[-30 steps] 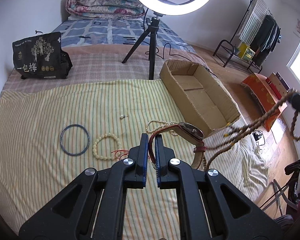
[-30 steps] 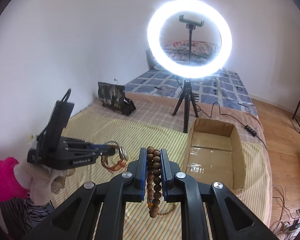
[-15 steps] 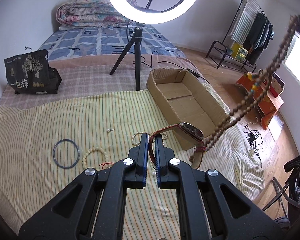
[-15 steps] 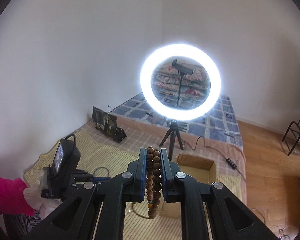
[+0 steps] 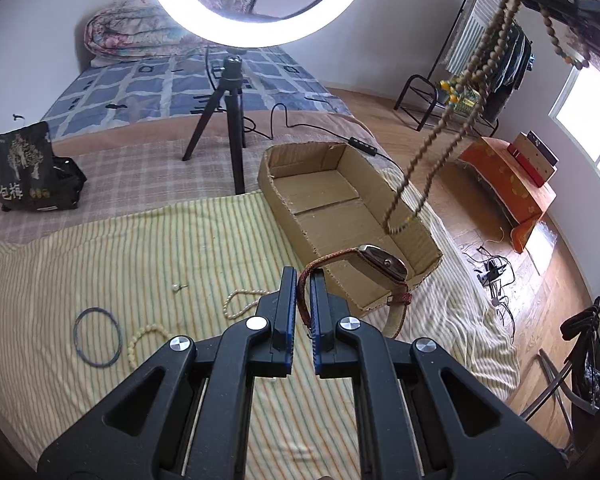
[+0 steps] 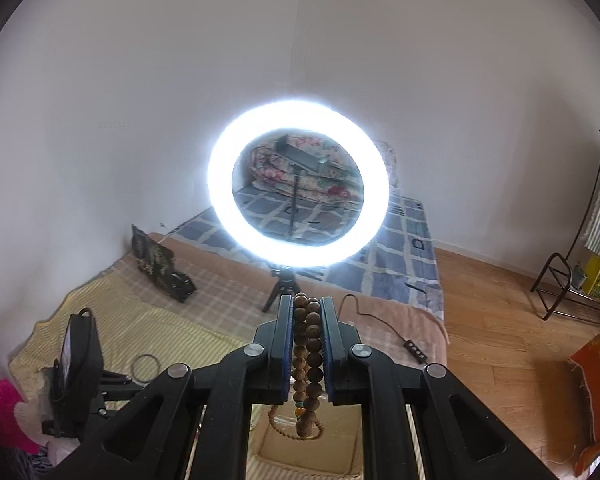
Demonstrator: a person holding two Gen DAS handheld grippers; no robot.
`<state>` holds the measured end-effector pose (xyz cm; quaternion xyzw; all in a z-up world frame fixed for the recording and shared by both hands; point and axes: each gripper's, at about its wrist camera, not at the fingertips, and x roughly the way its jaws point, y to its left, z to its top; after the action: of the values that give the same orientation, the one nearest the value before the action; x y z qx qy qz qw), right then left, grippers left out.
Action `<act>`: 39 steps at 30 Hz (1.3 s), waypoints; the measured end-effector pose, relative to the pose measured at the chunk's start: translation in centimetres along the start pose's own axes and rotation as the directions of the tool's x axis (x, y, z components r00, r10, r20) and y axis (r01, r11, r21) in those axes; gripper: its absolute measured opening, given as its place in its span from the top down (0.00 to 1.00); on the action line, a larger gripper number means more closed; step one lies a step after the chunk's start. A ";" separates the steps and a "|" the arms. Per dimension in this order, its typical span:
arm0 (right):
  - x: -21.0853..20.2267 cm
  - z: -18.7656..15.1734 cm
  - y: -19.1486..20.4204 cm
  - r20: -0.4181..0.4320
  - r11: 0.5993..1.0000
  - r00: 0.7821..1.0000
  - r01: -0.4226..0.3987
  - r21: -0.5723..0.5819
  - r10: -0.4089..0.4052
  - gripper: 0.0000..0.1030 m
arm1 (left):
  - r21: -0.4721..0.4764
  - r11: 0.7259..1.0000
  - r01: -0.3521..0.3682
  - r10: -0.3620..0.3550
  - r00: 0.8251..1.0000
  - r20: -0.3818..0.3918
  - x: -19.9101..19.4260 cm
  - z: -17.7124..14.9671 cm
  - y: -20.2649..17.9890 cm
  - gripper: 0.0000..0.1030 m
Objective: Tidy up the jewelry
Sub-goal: 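Lower the bead strand and watch into the cardboard box and open both grippers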
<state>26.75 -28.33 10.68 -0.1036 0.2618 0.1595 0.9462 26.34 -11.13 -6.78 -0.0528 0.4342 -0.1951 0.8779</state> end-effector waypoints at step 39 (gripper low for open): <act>19.7 -7.5 -7.0 -0.248 0.989 0.968 0.003 0.149 0.034 0.84 | 0.027 0.998 0.058 -0.054 0.993 -0.109 12.4 0.5 -4.9 0.96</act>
<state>41.73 -32.02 -5.21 -0.0502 0.3908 0.1326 0.9095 32.11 -20.47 -14.41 -0.0411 0.4764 -0.2287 0.8480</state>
